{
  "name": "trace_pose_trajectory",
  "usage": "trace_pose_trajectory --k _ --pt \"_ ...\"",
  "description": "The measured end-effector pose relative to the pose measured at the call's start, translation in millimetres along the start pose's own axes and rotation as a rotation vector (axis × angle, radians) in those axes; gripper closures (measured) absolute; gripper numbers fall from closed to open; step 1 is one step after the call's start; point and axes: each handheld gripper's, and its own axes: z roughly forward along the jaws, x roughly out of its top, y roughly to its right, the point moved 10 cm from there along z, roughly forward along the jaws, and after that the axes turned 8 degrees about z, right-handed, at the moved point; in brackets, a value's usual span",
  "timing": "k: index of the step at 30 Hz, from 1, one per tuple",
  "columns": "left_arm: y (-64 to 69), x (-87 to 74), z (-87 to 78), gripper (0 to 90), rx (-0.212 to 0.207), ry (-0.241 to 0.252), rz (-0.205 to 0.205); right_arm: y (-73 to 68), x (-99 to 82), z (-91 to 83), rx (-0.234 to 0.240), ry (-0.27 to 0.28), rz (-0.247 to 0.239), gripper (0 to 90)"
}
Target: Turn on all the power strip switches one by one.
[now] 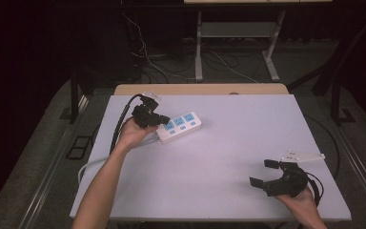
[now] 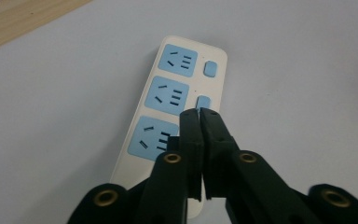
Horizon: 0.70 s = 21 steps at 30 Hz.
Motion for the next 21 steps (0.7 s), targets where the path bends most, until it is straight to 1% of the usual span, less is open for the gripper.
trace_pose_trajectory --k 3,9,10,17,21 --pt "-0.1 -1.7 3.6 89.4 -0.007 -0.01 0.001 -0.3 -0.1 0.1 0.0 -0.001 -0.002 0.4" --pt "0.5 -3.3 10.1 89.4 -0.016 -0.015 0.001 -0.4 -0.5 0.3 0.001 -0.004 -0.005 0.4" --pt "0.8 -3.0 11.5 89.4 -0.017 -0.011 -0.005 -0.4 -0.5 0.3 0.001 -0.004 -0.005 0.4" --pt "3.5 -5.6 21.8 89.4 -0.02 -0.023 0.008 -0.4 -0.5 0.0 0.003 -0.005 -0.006 0.4" --pt "3.7 -7.5 24.9 89.4 -0.022 -0.027 0.005 -0.5 -0.6 0.2 0.003 -0.006 -0.007 0.4"
